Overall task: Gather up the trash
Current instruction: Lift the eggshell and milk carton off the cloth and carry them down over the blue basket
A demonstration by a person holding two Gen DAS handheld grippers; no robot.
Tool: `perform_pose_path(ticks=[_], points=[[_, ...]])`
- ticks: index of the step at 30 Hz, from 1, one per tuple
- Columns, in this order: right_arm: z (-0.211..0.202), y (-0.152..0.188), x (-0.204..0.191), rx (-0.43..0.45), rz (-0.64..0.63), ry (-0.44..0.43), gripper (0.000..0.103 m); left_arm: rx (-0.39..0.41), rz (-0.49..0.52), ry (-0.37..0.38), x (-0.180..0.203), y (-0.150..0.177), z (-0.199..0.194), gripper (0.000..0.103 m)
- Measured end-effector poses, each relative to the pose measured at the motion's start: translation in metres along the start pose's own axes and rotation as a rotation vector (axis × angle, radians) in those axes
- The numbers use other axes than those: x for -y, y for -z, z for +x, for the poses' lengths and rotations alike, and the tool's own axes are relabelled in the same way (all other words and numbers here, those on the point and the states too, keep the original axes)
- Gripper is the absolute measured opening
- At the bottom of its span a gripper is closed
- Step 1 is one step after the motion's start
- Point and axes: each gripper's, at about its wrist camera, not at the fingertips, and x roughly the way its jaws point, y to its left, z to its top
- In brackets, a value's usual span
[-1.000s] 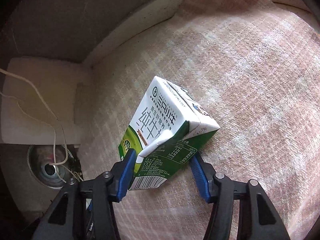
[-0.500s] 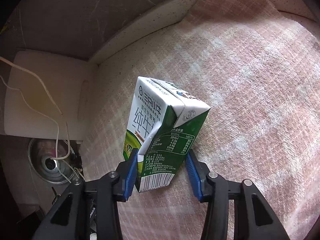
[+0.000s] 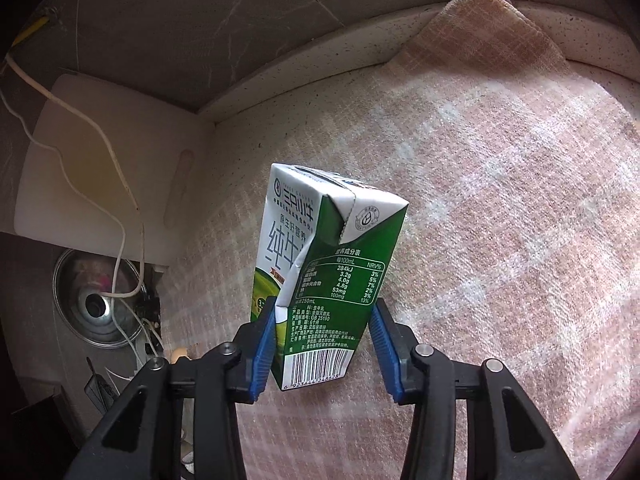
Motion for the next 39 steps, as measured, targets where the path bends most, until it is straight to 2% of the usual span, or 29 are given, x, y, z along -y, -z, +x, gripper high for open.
perform_pose_path(ticks=[12,19,26,39], points=[[-0.036,0.025,-0.011,0.029,-0.157,0.008,0.046,0.057,-0.023,0.018,0.008,0.032,-0.053,0.044],[-0.051,0.058,-0.018,-0.021,-0.219,-0.014,0.046,0.059,-0.054,0.039,-0.002,0.070,-0.085,0.044],[-0.070,0.102,-0.012,-0.070,-0.237,-0.032,0.046,0.061,-0.021,0.045,-0.001,0.108,-0.112,0.044],[-0.094,0.218,-0.028,-0.105,-0.304,-0.024,0.046,0.076,0.009,0.090,-0.022,0.182,-0.172,0.044]])
